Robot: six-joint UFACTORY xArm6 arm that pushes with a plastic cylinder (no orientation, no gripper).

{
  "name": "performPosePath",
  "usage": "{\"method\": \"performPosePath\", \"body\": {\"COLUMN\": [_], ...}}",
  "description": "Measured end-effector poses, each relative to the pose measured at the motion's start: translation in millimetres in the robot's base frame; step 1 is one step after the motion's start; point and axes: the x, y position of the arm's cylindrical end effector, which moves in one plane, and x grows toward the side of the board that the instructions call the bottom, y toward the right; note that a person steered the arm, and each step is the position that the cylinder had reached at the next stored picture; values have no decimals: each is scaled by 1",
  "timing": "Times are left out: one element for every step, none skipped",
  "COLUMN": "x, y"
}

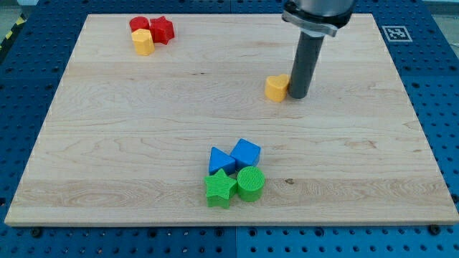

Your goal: Push yellow heart closer to the group of blocks

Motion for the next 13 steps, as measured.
{"method": "performPosePath", "body": {"x": [7, 7, 15, -14, -42, -62, -78, -82, -82, -91, -111, -116, -116], "y": [-21, -34, -47, -55, -55, -57, -50, -40, -75, -89, -69, -98, -130]}}
